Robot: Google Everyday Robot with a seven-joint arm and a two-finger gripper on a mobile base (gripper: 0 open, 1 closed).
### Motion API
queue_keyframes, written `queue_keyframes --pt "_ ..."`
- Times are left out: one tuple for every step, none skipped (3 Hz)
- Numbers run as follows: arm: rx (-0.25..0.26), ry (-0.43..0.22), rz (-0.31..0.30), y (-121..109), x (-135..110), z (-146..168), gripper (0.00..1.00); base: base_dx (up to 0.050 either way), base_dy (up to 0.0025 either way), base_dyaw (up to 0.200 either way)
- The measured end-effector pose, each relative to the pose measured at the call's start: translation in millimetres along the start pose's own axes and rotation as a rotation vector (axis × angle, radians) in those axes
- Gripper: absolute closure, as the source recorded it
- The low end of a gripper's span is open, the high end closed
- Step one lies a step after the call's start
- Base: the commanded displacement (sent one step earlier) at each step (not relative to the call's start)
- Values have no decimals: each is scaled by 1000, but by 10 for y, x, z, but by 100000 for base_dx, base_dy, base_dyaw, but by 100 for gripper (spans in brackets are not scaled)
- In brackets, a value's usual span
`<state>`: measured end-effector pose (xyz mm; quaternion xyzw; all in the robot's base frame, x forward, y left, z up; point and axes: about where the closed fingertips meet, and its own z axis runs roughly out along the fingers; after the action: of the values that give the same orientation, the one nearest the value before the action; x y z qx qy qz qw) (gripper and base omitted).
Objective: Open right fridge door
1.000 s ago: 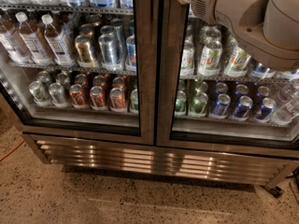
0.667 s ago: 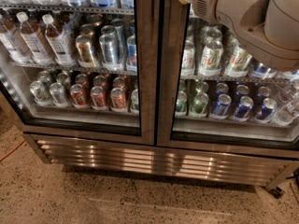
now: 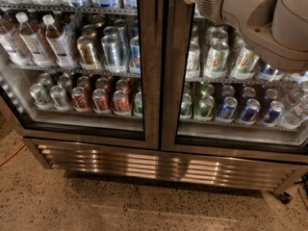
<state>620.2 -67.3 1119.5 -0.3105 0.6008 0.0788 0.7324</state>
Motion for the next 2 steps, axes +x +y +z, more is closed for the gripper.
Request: queue_keyframes --pt "-5 -1 -6 6 1 1 100 0 0 0" --pt "-7 -4 -11 4 1 2 100 0 0 0"
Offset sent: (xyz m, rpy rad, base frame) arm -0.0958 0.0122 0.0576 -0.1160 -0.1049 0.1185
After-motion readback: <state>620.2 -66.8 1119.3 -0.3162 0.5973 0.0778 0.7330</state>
